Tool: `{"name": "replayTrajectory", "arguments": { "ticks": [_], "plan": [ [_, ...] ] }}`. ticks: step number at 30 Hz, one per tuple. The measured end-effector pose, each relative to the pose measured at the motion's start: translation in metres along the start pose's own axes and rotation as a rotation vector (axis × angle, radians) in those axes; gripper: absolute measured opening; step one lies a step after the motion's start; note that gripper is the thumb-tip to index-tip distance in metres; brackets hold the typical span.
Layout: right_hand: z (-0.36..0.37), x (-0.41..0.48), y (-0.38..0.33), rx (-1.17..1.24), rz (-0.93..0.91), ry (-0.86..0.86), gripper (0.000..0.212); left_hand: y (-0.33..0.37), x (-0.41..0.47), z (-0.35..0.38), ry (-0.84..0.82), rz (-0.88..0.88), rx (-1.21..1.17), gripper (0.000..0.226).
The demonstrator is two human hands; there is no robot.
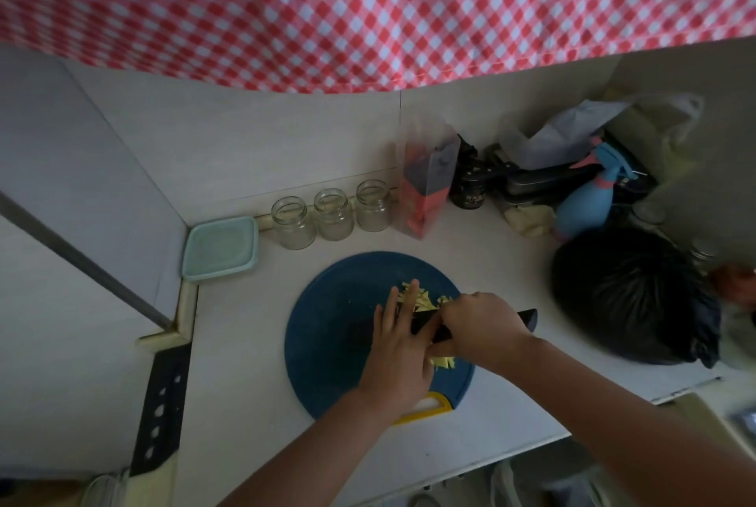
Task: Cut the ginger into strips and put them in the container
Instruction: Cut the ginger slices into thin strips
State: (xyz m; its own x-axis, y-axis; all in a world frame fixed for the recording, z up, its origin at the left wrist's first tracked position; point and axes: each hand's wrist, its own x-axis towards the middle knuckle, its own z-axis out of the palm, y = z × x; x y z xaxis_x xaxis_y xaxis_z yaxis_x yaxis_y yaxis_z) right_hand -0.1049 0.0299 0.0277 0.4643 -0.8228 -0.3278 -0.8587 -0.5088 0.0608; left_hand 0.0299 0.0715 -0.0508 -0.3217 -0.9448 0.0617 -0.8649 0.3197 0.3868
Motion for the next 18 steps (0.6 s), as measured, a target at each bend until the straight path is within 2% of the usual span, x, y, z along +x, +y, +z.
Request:
{"name": "replayTrajectory", "arguments": {
  "ticks": [3, 13, 18],
  "plan": [
    [0.003, -0.002, 0.000, 0.010, 0.002, 0.016, 0.045, -0.003, 0.000, 0.005, 0.038, 0.043, 0.041, 0.066],
    [0.005, -0.008, 0.001, 0.057, -0.013, 0.088, 0.043, -0.010, -0.001, 0.016, 0.099, 0.088, 0.037, 0.071],
    [0.014, -0.012, 0.013, 0.032, 0.016, 0.051, 0.053, -0.017, 0.001, 0.022, 0.102, 0.053, 0.060, 0.076]
  ]
}}
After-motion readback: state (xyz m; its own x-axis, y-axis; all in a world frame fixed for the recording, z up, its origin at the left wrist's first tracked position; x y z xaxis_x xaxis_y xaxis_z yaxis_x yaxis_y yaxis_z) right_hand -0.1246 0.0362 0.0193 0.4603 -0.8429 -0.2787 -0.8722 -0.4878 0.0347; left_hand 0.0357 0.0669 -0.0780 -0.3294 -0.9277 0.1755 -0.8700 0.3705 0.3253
